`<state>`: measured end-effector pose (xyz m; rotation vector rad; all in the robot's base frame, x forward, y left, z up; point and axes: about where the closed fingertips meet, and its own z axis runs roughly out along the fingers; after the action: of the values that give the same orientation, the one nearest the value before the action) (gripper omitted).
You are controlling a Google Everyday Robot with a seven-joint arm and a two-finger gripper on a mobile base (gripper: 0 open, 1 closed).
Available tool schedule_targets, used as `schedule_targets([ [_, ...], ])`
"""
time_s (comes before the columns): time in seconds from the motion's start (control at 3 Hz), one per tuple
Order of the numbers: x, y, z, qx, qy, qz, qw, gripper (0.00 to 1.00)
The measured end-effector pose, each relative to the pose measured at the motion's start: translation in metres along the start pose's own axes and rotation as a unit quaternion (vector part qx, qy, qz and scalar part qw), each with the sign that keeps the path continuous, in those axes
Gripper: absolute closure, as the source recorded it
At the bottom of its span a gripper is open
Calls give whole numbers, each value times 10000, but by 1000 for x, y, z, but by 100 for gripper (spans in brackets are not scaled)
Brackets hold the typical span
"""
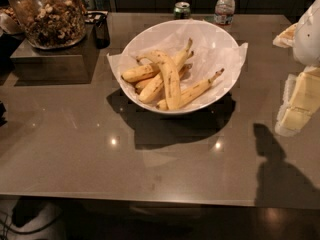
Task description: Pick banana from white bowl
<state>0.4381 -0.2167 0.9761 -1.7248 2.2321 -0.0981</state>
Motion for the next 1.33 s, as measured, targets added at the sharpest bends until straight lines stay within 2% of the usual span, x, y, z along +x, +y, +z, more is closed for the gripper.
schedule_targets([
  [0.33,0,0,0,0,-1,-1,10000,0],
  [0.67,-18,-3,-5,78,-252,-142,9996,0],
  [1.0,-50,-14,-14,176,-788,-125,9967,0],
  [1.33,-83,-30,-21,211,-1405,81,9898,0],
])
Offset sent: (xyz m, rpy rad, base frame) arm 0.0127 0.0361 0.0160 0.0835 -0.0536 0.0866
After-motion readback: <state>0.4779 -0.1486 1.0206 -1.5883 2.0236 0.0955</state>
